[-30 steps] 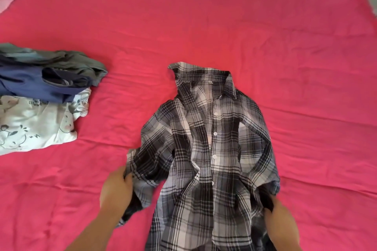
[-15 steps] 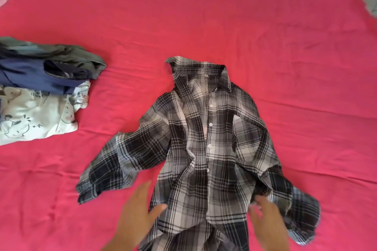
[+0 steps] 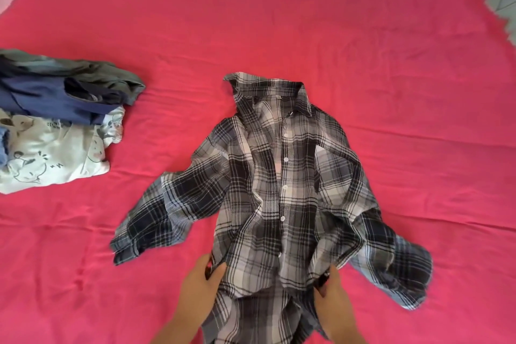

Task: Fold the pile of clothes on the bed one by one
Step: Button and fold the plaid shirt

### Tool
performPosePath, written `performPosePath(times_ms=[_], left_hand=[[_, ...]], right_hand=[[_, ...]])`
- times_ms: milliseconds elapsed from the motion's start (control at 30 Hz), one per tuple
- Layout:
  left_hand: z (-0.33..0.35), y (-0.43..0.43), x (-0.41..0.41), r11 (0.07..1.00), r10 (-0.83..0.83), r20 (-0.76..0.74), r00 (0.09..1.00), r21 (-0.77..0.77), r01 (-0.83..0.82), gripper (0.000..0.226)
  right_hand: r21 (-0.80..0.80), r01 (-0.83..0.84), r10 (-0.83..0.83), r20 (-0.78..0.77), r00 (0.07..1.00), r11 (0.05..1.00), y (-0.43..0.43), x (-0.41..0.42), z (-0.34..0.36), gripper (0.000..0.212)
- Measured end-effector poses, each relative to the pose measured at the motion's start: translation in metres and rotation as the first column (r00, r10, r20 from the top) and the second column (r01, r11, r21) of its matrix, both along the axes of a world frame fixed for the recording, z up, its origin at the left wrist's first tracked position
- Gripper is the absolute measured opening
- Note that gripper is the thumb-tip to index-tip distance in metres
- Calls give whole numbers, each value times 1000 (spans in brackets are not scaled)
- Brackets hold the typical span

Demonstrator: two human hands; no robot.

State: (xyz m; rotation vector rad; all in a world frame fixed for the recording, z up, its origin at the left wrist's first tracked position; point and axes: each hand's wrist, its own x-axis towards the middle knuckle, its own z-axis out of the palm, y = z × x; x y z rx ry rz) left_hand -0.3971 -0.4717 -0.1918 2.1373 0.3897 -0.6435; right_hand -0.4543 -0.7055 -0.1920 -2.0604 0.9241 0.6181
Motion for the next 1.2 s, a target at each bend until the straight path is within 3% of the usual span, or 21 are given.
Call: performPosePath(times_ms=[133,267,467,567,667,733,800,900,1000,1200], left_hand=[[5,17,-3,996,93,-23,995,4,-93,45],[13,41,-7,991,136,-4,991,-7,-136,43],[13,56,-21,998,35,-37,999,61,-32,58],[3,58,-27,954,-199,28,980,235,187,87],[0,50,-30,805,-510,129,850,420,419,96],[-5,37,-34,672,-705,179,686,477,567,95],[-9,22,-34,580,-792,178,585,519,627,87],[-27,3,-28,506,-844,138,518,526,684,86],[-55,-9,-20,446,-873,103,477,566,694,79],[-107,-12,-13,498,-843,152,515,581,644,69]], right_hand=[[-134,44,-31,96,995,990,-5,-13,18,46],[-270,95,-65,118,991,958,-24,-35,39,39],[-304,187,-190,20,982,934,-34,-59,31,32],[-424,200,-195,56,979,884,-25,-63,23,41],[-497,26,48,136,990,867,-7,-60,21,41],[-545,-164,301,172,938,822,5,-58,17,37],[-604,-286,459,151,875,744,15,-55,10,35],[-656,-418,602,69,795,628,23,-38,-1,52],[-677,-473,651,12,759,564,18,-16,-23,53],[-694,-484,658,-19,753,534,4,-2,-83,56]])
